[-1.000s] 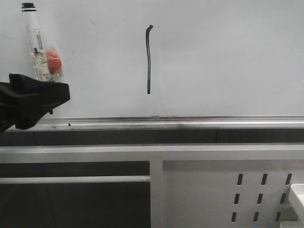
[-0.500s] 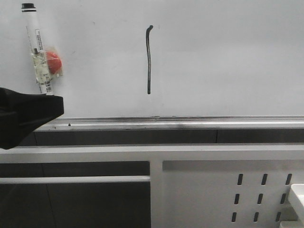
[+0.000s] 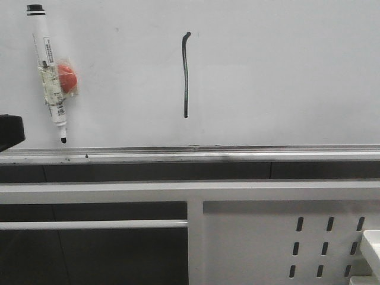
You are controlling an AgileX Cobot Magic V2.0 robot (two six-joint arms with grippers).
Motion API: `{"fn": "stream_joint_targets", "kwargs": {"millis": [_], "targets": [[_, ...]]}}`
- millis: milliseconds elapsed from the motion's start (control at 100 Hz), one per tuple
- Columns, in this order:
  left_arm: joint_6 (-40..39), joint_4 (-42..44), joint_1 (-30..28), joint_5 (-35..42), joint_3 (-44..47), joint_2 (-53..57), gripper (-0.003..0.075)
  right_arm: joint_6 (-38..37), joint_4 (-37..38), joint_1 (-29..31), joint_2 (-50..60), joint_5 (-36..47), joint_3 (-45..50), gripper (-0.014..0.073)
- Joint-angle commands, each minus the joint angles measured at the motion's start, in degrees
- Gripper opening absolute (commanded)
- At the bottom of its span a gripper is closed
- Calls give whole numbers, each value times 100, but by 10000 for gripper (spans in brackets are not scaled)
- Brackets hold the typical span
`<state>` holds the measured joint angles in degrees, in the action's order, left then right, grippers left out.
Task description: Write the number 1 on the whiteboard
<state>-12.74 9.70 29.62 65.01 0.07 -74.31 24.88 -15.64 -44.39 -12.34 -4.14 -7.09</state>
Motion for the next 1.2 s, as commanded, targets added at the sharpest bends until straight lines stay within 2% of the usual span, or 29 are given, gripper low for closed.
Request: {"fn": "stream_joint_targets", "kwargs": {"millis": [0, 200, 410, 480, 600, 760, 830, 970, 1090, 1190], "targets": [[24, 131, 2, 1295, 101, 118, -20, 2, -46, 40, 333, 1040, 1, -69], [24, 663, 2, 1295, 187, 134, -20, 2, -46, 40, 587, 912, 1, -69], [-303, 893, 2, 1186, -165, 397, -20, 2, -46, 40, 587, 912, 1, -69], [-339, 1050, 2, 820, -364, 574, -20, 2, -46, 40, 587, 912, 1, -69], [-353, 1290, 2, -242, -603, 1051, -20, 2, -46, 40, 587, 912, 1, -69], [-855, 1491, 2, -807, -577, 1901, -20, 2, -46, 40, 587, 912, 1, -69], [-931, 1572, 2, -1477, -577, 2459, -20, 2, -46, 40, 587, 912, 1, -69], [-931, 1572, 2, -3253, -601, 3836, -20, 2, -46, 40, 587, 912, 1, -69], [-940, 1562, 2, -5143, -770, 5206, -20, 2, -46, 40, 587, 912, 1, -69], [-940, 1538, 2, -6192, -877, 6139, -20, 2, -46, 40, 587, 912, 1, -69]]}}
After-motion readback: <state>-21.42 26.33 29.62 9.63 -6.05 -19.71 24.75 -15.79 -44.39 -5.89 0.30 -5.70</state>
